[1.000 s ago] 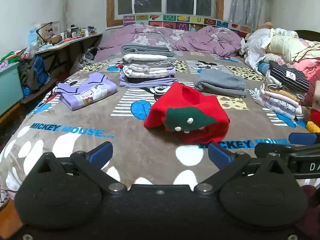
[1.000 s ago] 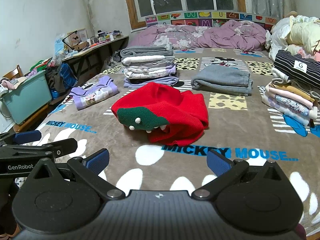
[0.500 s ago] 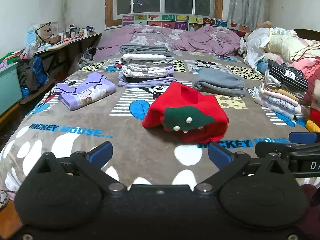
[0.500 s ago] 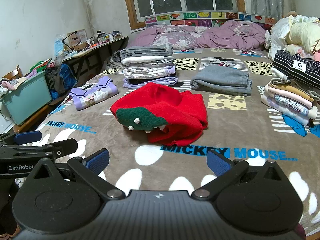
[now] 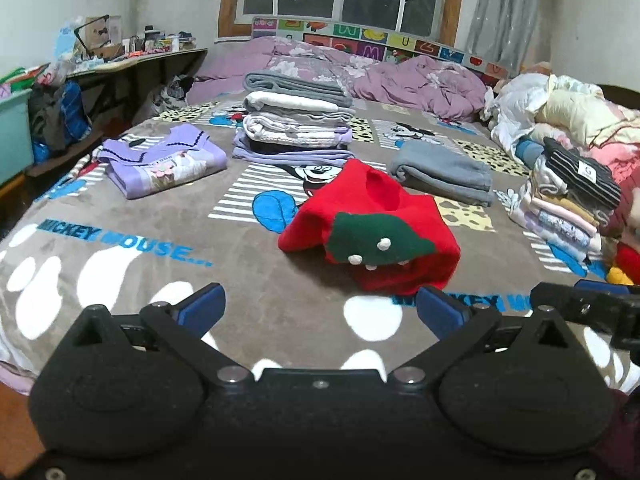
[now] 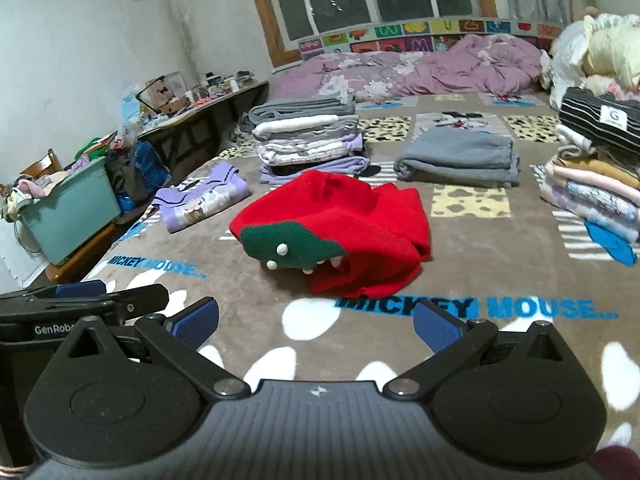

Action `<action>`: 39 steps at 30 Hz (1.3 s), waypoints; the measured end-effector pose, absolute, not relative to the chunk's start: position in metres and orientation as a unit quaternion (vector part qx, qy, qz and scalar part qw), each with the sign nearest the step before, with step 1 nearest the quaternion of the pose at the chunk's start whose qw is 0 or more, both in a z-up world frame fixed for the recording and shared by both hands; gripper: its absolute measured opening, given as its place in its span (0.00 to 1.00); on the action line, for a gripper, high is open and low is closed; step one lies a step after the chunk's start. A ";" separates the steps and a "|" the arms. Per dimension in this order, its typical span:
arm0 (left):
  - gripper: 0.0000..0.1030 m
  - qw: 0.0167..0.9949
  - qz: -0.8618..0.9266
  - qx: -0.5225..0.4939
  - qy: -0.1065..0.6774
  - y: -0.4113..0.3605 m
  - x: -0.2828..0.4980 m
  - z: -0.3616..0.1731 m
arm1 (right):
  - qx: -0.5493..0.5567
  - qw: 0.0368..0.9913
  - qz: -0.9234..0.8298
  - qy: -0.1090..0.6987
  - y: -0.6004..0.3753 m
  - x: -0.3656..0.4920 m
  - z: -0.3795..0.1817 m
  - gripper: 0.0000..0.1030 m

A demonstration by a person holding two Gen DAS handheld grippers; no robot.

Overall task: Fold clothes
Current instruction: 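Grasp the red sweater edge with the right gripper while the left gripper grasps another edge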

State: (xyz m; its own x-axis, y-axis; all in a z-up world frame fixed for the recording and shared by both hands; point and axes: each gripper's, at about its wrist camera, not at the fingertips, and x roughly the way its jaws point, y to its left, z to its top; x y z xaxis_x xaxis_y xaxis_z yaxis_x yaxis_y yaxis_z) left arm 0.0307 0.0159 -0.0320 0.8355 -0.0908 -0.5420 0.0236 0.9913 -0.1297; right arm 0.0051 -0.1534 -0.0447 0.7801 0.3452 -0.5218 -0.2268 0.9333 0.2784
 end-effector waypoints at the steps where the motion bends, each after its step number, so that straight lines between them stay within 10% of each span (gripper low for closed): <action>1: 1.00 0.957 -0.035 -0.066 0.281 0.018 0.033 -0.034 | 0.104 0.938 0.153 0.293 -0.155 0.008 -0.046 1.00; 27: 0.98 0.895 -0.076 -0.290 0.331 0.121 0.220 -0.075 | 0.080 0.928 0.202 0.302 -0.175 0.168 -0.060 1.00; 32: 0.72 0.889 -0.110 -0.287 0.341 0.130 0.255 -0.094 | 0.022 0.923 0.232 0.307 -0.161 0.206 -0.060 0.97; 39: 0.67 0.870 -0.157 -0.290 0.366 0.135 0.275 -0.130 | -0.073 0.908 0.270 0.312 -0.130 0.257 -0.071 0.86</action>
